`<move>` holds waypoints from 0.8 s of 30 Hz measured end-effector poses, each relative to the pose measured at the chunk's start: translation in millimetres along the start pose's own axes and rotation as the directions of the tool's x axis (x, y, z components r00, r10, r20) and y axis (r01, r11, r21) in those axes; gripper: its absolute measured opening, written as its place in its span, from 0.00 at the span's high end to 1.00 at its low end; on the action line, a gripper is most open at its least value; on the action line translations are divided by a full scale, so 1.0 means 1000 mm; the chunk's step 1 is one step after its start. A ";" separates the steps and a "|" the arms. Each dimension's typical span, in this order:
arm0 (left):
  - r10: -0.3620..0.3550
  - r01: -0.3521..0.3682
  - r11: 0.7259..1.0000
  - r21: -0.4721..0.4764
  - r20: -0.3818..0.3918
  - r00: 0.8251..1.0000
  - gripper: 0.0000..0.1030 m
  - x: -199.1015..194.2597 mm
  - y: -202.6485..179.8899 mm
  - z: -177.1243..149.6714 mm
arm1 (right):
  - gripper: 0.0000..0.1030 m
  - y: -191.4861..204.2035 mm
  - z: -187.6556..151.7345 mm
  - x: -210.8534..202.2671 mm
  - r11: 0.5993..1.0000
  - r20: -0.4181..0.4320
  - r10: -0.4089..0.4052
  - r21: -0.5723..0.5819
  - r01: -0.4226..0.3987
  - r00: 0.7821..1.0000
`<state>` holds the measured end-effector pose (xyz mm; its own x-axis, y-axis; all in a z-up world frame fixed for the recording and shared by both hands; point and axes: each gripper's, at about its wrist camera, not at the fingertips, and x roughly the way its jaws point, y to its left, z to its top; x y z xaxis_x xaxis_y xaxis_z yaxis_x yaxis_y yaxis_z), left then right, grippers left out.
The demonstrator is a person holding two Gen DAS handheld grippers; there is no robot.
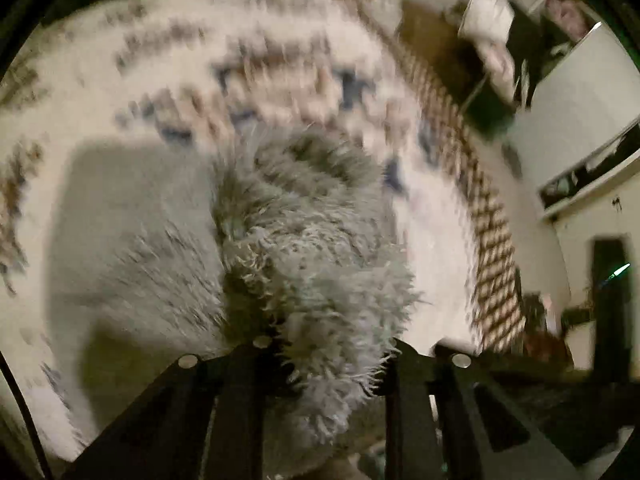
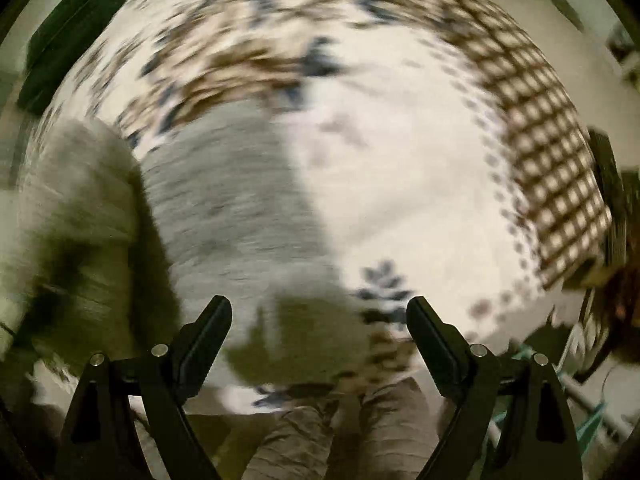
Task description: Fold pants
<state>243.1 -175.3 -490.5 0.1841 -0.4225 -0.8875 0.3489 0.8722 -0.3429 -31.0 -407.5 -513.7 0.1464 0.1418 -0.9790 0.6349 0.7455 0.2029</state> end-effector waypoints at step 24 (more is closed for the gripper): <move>0.309 -0.278 0.903 -0.327 0.047 0.950 0.01 -0.102 0.138 -0.014 | 0.72 0.087 0.025 0.002 0.901 -0.101 0.357 -0.224 -0.371 0.929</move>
<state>259.9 -8.7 -451.8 0.3262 -0.1431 -0.9344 -0.0370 0.9858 -0.1639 43.6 -358.1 -497.6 0.2865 0.4636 -0.8385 0.3478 0.7651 0.5419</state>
